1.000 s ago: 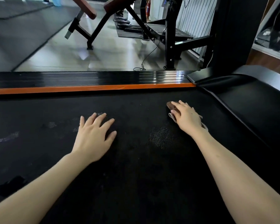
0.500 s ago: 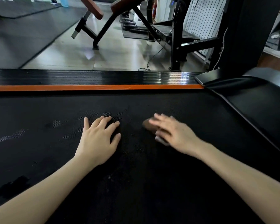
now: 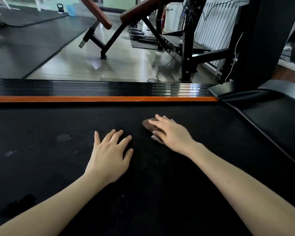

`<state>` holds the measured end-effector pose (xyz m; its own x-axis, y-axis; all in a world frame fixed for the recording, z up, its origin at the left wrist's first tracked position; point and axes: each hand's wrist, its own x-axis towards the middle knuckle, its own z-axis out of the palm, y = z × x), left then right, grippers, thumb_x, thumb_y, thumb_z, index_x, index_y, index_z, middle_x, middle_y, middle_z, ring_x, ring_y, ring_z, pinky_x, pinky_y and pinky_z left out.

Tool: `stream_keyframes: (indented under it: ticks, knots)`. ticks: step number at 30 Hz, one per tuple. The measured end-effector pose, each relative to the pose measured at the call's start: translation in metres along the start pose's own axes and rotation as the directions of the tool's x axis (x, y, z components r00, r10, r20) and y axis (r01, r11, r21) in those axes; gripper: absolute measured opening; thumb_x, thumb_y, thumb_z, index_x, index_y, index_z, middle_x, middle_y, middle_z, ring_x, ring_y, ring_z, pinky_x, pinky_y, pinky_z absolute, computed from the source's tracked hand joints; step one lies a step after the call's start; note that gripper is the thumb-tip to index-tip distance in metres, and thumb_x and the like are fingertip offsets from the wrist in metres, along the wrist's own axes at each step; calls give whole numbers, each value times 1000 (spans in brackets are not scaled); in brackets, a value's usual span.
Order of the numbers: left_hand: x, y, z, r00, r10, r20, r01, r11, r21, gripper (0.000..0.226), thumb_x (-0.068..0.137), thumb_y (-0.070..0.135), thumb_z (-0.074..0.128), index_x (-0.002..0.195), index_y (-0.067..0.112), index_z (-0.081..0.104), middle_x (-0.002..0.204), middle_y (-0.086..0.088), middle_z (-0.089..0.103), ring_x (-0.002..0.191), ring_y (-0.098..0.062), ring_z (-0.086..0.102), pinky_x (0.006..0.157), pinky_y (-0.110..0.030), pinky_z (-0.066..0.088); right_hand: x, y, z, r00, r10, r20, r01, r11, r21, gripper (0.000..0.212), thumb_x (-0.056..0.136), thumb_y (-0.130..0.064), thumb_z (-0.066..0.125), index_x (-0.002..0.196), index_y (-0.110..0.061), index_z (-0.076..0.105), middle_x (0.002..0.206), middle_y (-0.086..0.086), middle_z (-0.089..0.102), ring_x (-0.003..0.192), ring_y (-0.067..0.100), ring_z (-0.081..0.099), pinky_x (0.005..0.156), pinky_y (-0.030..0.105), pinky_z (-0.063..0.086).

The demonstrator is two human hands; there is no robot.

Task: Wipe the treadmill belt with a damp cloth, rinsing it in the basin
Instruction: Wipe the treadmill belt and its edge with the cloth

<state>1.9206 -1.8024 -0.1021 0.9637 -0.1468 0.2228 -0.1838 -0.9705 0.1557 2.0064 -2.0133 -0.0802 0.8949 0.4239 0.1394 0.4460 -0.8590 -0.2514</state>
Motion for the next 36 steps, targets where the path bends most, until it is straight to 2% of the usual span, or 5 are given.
stream_keyframes:
  ticks: [8,17,30,33,36]
  knots:
    - [4,0,9,997,24,-70,-19,998,68,50,85,46,33,114,21,66,118,-10,64,116,-34,57,93,-70,37,77,43,-3,697,689,-199,-712,698,-79,47,98,-40,40,133,-8,44,146,26,32,133,41,32,112,51,21]
    - [4,-4,10,999,15,-36,-15,1000,14,57,86,50,26,122,25,61,127,-7,59,125,-31,49,100,-69,29,75,-19,19,975,208,-74,-214,974,-75,48,101,-33,36,145,-14,32,154,19,20,141,36,21,117,47,12]
    - [3,-2,3,1000,9,-17,-9,1000,-21,76,79,58,9,134,26,50,142,-5,45,138,-26,30,110,-64,12,-170,-15,-17,967,-221,125,217,975,46,54,92,-50,32,145,-35,30,156,-4,19,145,16,14,117,26,1]
    - [3,-1,1,1000,0,-3,0,1000,-11,67,86,56,16,136,26,48,143,-4,43,139,-26,28,110,-63,11,-189,13,-29,969,-213,125,205,976,74,49,95,-41,41,143,-37,34,155,-6,22,144,11,15,119,27,7]
    - [3,0,1,1000,-19,10,19,1000,-3,48,96,46,35,139,27,44,146,-4,39,140,-24,24,112,-61,8,-150,50,-35,995,98,18,-98,994,55,47,98,-30,47,142,-37,32,156,-3,20,145,15,14,119,43,12]
